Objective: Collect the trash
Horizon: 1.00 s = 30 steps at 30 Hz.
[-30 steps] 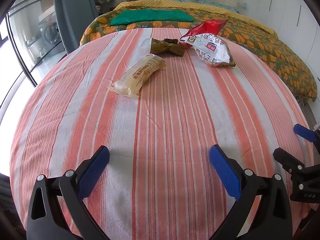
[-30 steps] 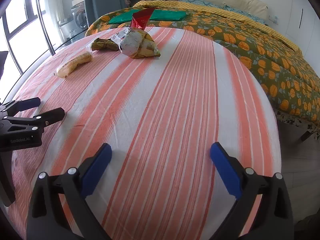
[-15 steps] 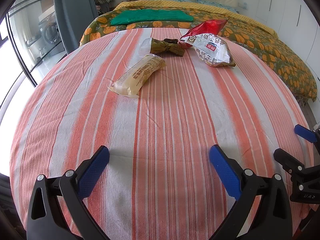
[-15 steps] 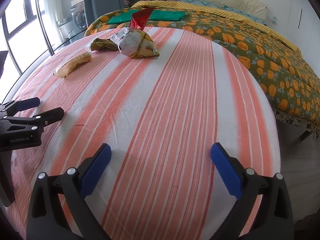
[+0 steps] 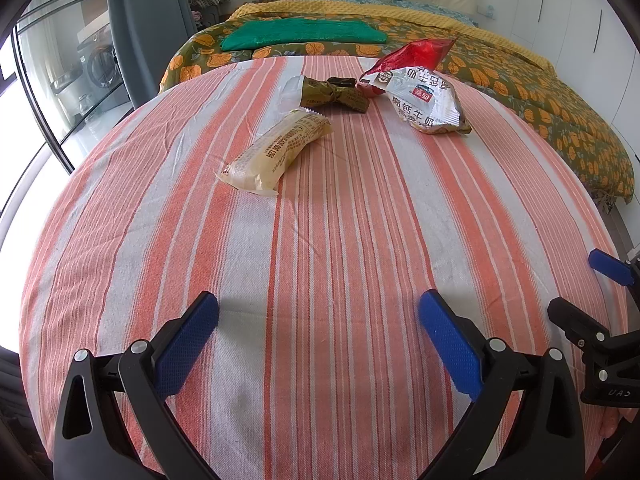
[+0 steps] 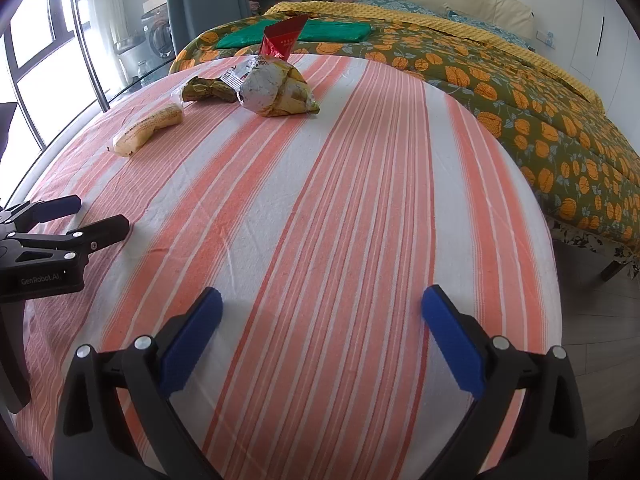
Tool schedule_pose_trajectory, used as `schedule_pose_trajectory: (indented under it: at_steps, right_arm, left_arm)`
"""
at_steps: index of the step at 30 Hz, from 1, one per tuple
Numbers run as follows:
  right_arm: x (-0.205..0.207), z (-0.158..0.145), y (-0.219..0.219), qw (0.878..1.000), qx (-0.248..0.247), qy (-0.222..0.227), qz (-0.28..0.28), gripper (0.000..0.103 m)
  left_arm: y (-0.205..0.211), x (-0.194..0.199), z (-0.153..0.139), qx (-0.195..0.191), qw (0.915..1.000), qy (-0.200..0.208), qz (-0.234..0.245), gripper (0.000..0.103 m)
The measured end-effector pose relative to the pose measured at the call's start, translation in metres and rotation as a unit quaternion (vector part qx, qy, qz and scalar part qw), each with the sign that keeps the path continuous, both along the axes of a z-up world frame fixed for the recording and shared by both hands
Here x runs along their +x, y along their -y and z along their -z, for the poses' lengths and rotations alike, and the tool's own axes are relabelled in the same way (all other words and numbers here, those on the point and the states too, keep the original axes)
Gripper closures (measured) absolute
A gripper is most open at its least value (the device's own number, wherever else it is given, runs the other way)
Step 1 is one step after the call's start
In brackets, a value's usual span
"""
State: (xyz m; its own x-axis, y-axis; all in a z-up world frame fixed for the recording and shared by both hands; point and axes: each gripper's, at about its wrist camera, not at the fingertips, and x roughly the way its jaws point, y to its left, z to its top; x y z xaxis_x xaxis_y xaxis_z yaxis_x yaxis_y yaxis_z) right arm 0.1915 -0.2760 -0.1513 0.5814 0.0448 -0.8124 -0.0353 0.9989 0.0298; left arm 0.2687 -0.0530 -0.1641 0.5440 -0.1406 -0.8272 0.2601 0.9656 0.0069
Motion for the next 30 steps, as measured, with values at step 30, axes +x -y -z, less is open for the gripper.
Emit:
schedule_pose_trajectory:
  at_steps: [30]
  right_arm:
    - [0.0000,-0.0001,-0.0001,1.000,0.001,0.000,0.000,0.006]
  left_arm:
    - [-0.0070,0.0006,-0.0048,-0.005,0.9986,-0.042,0.032,0.004]
